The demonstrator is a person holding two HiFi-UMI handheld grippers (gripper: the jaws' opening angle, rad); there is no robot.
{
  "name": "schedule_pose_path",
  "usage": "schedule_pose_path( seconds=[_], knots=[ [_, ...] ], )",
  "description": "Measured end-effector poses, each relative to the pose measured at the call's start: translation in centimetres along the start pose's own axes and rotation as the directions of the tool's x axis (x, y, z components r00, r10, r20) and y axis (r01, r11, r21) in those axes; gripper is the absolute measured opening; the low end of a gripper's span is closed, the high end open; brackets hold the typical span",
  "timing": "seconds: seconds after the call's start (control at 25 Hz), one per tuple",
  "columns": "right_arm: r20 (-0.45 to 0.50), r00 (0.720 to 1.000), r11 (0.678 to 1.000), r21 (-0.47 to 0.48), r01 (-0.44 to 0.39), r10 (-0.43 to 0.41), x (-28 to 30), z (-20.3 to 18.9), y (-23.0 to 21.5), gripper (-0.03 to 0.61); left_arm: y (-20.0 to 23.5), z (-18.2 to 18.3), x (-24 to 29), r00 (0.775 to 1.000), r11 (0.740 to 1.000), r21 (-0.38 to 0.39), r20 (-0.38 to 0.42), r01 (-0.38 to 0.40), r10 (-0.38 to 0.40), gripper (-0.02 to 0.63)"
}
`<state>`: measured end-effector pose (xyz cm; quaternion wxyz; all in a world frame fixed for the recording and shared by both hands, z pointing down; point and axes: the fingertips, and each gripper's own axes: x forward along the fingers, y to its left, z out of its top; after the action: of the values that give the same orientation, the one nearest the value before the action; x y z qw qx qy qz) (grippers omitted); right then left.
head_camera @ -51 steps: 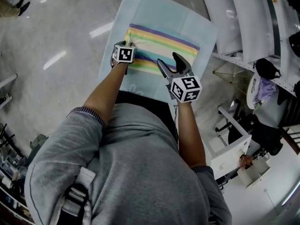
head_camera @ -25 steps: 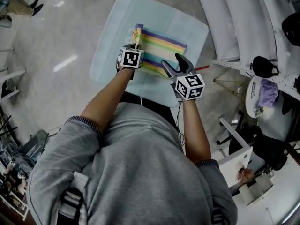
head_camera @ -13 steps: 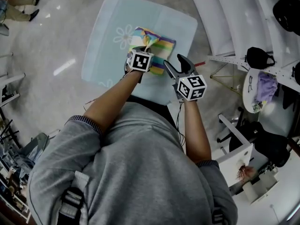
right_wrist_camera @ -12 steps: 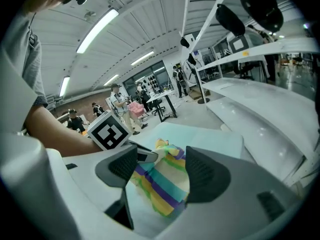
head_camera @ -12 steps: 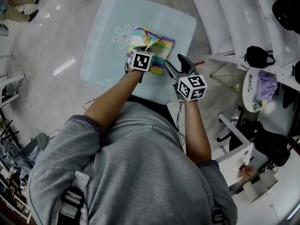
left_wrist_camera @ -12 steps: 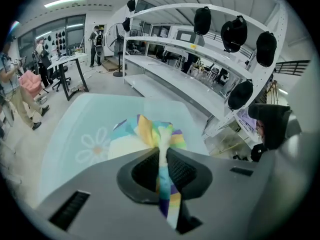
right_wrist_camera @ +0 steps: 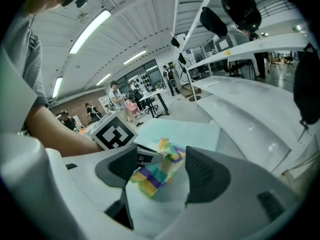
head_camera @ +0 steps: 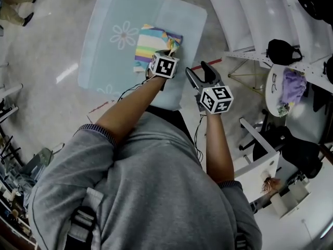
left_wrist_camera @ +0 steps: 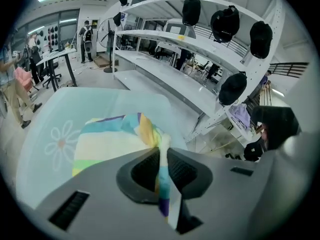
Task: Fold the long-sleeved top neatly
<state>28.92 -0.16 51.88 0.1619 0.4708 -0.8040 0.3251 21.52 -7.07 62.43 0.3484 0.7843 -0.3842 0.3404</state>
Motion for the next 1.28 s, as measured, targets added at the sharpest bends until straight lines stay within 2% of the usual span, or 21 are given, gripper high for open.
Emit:
schedule_pose_path(
  seconds=[0.08, 0.12, 0.24, 0.32, 0.48, 0.6, 0.76, 0.92, 1.04, 1.12, 1.2, 1.28],
  knots=[
    [-0.008, 1.0, 1.0, 0.009, 0.008, -0.008, -0.4, -0.7, -0.6, 0.319, -0.8, -1.4, 1.2, 0.999, 0.999, -0.018, -0.032, 0.04, -0.041, 0.073],
    [-0.013, 1.0, 1.0, 0.015, 0.009, -0.009, -0.5, -1.1, -0.9, 0.319, -1.5, -2.2, 1.6, 0.995, 0.996, -0.041, -0.059, 0.084, -0.086, 0.108],
    [-0.031, 1.0, 0.999, 0.043, 0.002, -0.001, -0.1, -2.4, -1.6, 0.321, -5.0, -4.6, 2.2, 0.955, 0.956, -0.134, -0.11, 0.26, -0.275, 0.204],
    [-0.036, 0.999, 0.997, 0.075, -0.01, 0.013, 0.6, -3.1, -1.9, 0.321, -6.3, -5.9, 1.7, 0.94, 0.945, -0.125, -0.122, 0.303, -0.318, 0.209],
    [-0.037, 0.998, 0.989, 0.144, -0.04, 0.046, 3.5, -3.8, -2.4, 0.321, -6.0, -7.2, -0.6, 0.951, 0.958, 0.013, -0.129, 0.286, -0.282, 0.209],
    [-0.045, 0.997, 0.98, 0.189, -0.057, 0.066, 6.3, -4.2, -2.8, 0.321, -4.5, -7.6, -2.2, 0.963, 0.959, 0.13, -0.126, 0.253, -0.237, 0.209],
    [-0.069, 0.994, 0.967, 0.247, -0.063, 0.082, 10.3, -4.9, -3.7, 0.322, -2.1, -8.0, -3.3, 0.98, 0.948, 0.253, -0.099, 0.195, -0.175, 0.209],
    [-0.103, 0.993, 0.94, 0.341, -0.02, 0.058, 14.3, -6.2, -6.0, 0.322, -0.6, -8.4, -2.9, 0.984, 0.92, 0.35, -0.097, 0.175, -0.15, 0.209],
    [-0.123, 0.991, 0.91, 0.415, -0.005, 0.061, 16.6, -6.7, -6.8, 0.322, -0.1, -10.2, -1.6, 0.975, 0.907, 0.369, -0.155, 0.204, -0.157, 0.21],
    [-0.132, 0.987, 0.891, 0.454, -0.026, 0.096, 17.7, -7.1, -6.3, 0.31, 0.1, -11.3, -1.0, 0.97, 0.914, 0.339, -0.176, 0.221, -0.169, 0.209],
    [-0.142, 0.983, 0.891, 0.452, -0.037, 0.113, 18.3, -7.1, -5.9, 0.219, 0.3, -11.8, -0.6, 0.968, 0.926, 0.303, -0.179, 0.226, -0.178, 0.209],
    [-0.144, 0.984, 0.917, 0.397, -0.04, 0.105, 18.4, -6.5, -5.6, 0.118, 0.5, -12.0, -0.4, 0.967, 0.931, 0.284, -0.179, 0.23, -0.184, 0.209]
  ],
)
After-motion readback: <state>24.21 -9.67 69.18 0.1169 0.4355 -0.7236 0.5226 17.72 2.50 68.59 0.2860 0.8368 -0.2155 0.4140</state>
